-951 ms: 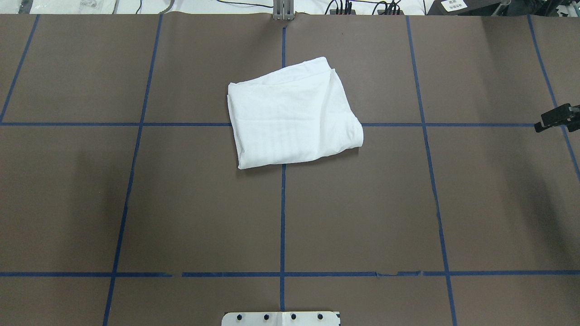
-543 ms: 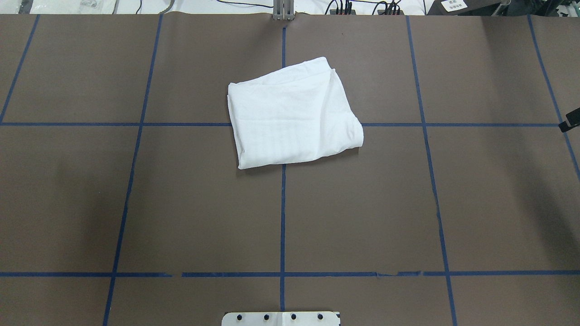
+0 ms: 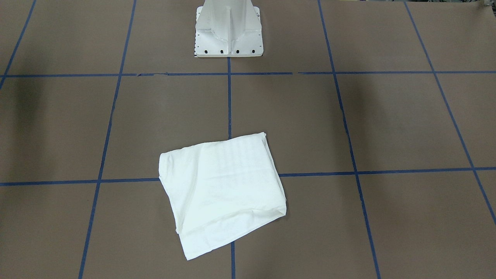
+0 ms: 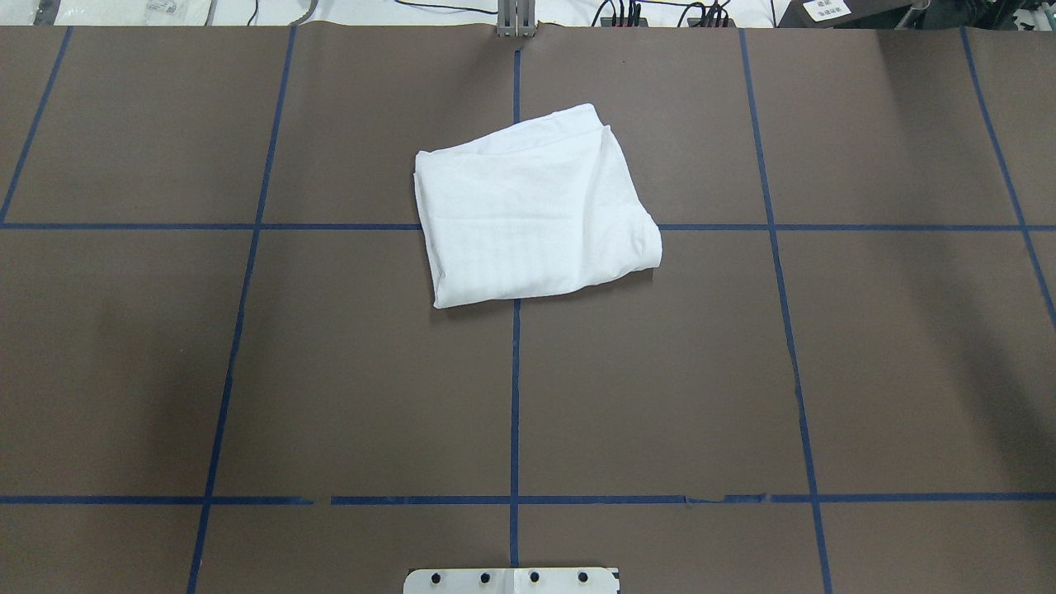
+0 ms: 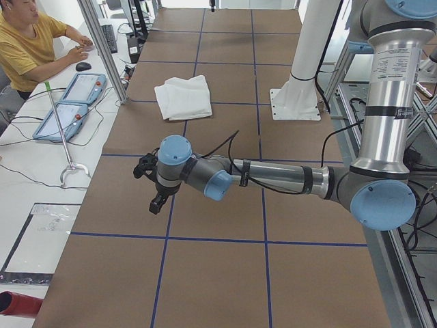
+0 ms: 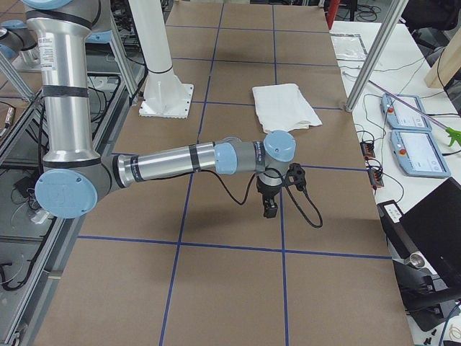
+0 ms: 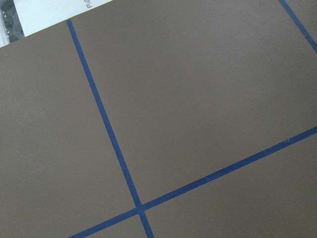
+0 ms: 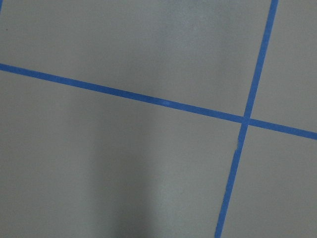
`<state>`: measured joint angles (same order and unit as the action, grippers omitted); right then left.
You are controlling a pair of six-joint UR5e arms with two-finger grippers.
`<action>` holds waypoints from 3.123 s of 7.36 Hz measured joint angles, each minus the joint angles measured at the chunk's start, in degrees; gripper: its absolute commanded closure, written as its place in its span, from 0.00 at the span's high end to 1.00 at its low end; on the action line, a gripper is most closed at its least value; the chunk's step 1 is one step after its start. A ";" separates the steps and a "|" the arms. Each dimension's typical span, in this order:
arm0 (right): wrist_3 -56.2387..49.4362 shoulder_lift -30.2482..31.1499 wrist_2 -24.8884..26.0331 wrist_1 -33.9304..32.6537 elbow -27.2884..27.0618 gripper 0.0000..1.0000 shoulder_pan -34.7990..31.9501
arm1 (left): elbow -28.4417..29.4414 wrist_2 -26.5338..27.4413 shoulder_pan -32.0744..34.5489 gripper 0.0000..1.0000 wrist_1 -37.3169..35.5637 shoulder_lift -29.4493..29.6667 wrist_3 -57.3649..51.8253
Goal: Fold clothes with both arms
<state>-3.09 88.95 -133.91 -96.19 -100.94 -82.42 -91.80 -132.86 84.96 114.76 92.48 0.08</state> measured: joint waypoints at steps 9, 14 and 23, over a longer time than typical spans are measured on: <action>-0.37 0.05 -2.11 0.00 -0.06 1.00 -0.12 | -2.31 0.37 -0.08 1.00 -0.61 0.29 0.62; -0.48 1.05 -1.51 0.11 -0.31 1.00 -0.11 | -6.49 -0.27 -0.28 1.00 0.34 -3.97 0.42; -0.18 1.14 -1.75 0.03 0.51 1.00 -0.11 | -7.43 0.30 -0.04 1.00 -0.32 -3.94 0.54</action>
